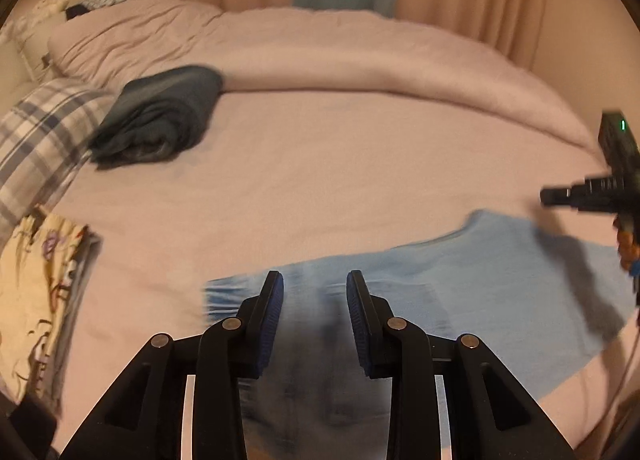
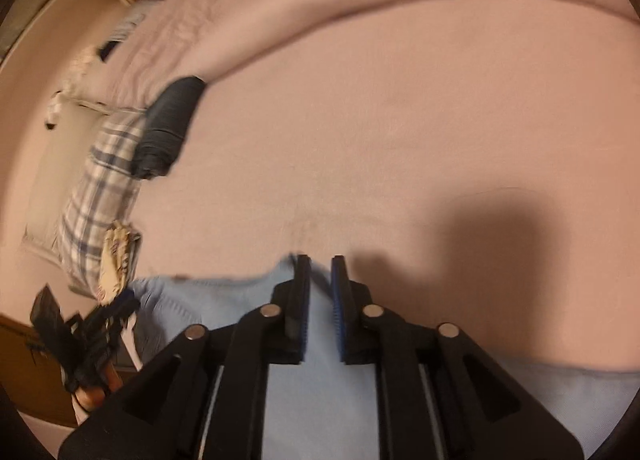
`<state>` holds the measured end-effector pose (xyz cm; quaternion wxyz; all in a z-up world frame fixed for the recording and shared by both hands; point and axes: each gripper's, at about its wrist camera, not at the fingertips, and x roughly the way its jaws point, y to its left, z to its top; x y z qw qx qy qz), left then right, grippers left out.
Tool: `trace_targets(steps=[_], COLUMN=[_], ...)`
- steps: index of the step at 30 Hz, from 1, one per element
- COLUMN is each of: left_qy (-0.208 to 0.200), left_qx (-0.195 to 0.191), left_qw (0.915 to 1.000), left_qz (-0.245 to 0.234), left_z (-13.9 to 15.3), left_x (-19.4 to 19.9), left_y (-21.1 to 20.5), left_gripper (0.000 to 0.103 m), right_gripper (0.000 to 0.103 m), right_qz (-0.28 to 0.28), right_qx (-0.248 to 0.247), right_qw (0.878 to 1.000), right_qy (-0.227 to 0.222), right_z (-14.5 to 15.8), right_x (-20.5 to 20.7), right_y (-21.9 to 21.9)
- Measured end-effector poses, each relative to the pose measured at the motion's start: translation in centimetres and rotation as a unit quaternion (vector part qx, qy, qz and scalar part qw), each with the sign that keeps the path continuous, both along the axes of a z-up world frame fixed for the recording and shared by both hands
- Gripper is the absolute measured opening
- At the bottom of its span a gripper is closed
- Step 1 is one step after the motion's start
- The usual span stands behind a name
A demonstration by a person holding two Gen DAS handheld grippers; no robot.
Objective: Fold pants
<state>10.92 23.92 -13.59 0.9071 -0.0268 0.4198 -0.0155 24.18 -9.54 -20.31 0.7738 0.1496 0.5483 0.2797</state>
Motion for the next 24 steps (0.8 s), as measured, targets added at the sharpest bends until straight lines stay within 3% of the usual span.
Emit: trace_targets(steps=[4,9,12,13,14,15,20,24], left_qy=[0.003,0.032,0.065,0.093,0.105,0.089,0.114,0.099], left_qx=[-0.039,-0.058,-0.028,-0.015,-0.012,-0.016,-0.036,-0.063], left_qw=[0.9957,0.9846,0.9849,0.9846,0.9845,0.9872,0.9853,0.9856], left_qz=[-0.084,-0.162,-0.158,-0.147,-0.139,-0.132,-0.122,-0.122], left_z=[-0.1,-3.0,-6.2,-7.8,-8.6,-8.5,-7.3,-5.9], left_x=[1.6,5.7,8.8,10.2,10.8,11.1,11.0,7.9], left_y=[-5.9,-15.1,-19.0,-19.9,-20.2,-20.4,-19.2,-17.5], left_gripper=[0.031,0.031,0.033,0.033,0.036,0.037,0.038,0.039], right_gripper=[0.022,0.022,0.017,0.018,0.018,0.018,0.02,0.035], right_qz=[-0.008,-0.032,-0.046,-0.05,-0.061,-0.064,-0.082,-0.147], right_qx=[0.001,-0.049,-0.105,-0.108,-0.092,-0.083,-0.051,0.021], right_qw=[1.0,0.998,0.993,0.993,0.994,0.994,0.995,0.989], right_qy=[-0.008,-0.008,-0.009,-0.004,-0.002,0.0,0.006,-0.024], right_z=[0.1,-2.1,-3.9,-4.8,-5.4,-5.4,-4.3,-2.0], right_x=[-2.9,-4.3,-3.5,-3.1,-2.6,-2.5,-3.3,-8.2], right_y=[-4.2,-5.7,-5.6,-5.4,-5.4,-6.0,-7.6,-13.3])
